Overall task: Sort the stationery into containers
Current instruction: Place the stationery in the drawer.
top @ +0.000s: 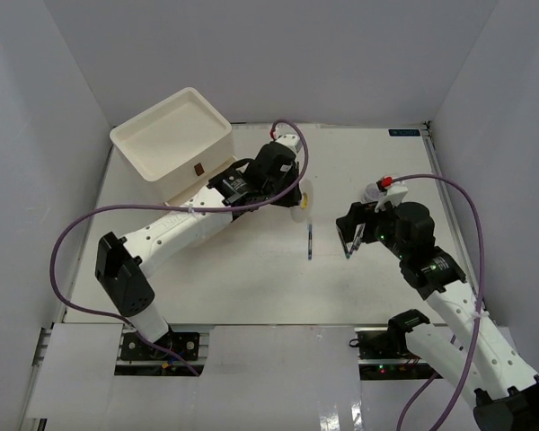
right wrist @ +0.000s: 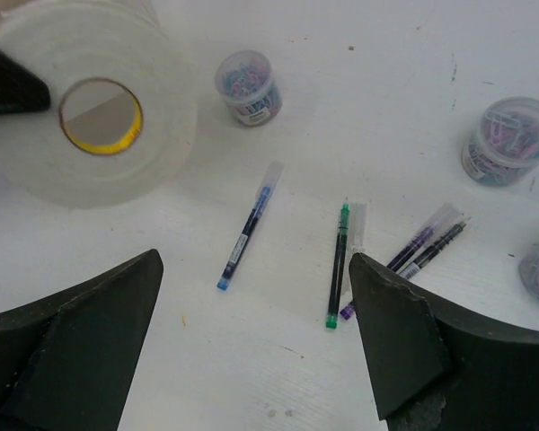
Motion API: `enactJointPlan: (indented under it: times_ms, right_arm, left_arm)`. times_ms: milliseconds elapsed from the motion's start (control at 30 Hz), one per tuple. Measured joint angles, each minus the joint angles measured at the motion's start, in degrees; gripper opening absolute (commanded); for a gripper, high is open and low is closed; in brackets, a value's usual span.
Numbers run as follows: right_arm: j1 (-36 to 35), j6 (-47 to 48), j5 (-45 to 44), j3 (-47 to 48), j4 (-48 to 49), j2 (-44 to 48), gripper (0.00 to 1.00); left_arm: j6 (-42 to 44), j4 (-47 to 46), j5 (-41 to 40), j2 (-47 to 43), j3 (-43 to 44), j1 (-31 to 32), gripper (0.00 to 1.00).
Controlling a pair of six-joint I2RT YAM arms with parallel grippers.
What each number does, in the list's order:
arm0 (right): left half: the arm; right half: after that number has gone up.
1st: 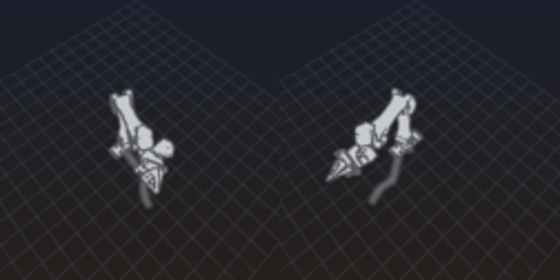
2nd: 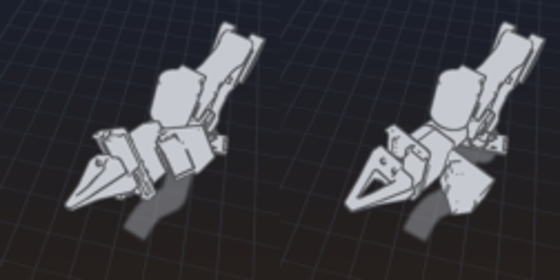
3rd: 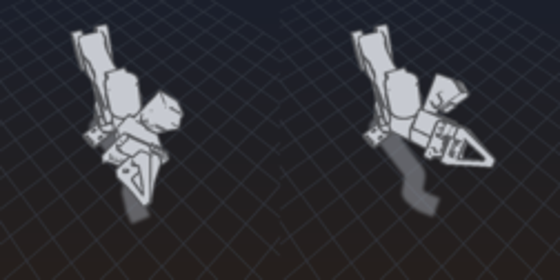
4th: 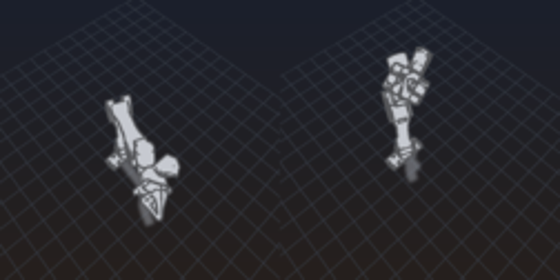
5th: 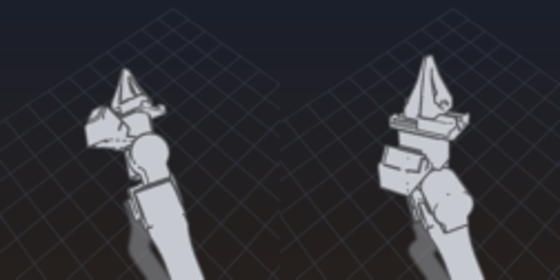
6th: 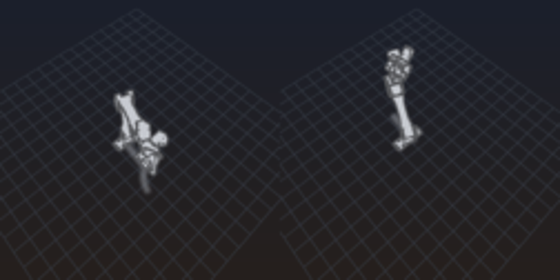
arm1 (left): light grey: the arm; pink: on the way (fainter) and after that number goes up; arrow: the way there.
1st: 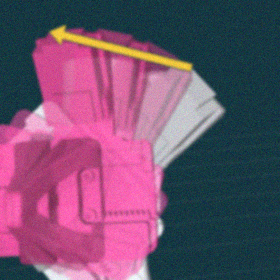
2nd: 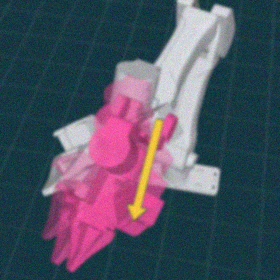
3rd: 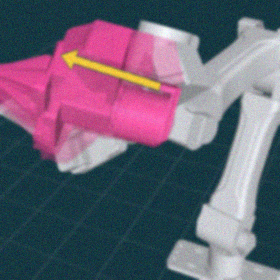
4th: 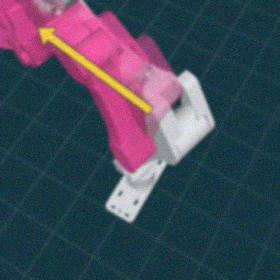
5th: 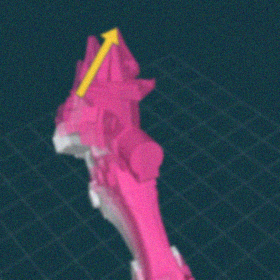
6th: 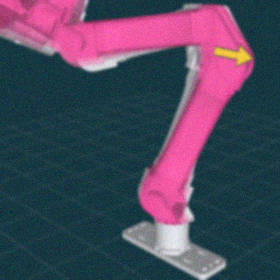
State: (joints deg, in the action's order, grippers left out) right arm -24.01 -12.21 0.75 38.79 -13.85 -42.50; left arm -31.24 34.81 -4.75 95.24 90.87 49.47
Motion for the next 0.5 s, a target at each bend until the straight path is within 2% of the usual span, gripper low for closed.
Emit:
enactJointPlan:
  times_ms: [167, 267, 500]
  right_arm:
    - [0.0, 1.31, -3.04, -0.07, -4.26, 5.9, 0.9]
    - [0.0, 1.77, -4.68, -0.94, -5.4, 8.26, 0.9]
    - [0.0, 1.92, -5.55, -2.21, -7.19, 8.57, 0.9]
  left_arm:
    - [8.79, 6.93, -12.74, -2.14, 4.52, 0.0, 0.09]
    - [15.39, 9.35, -20.92, -3.96, 4.44, -0.07, 0.09]
    - [30.4, 9.73, -32.11, -6.27, -4.68, -3.3, 0.08]
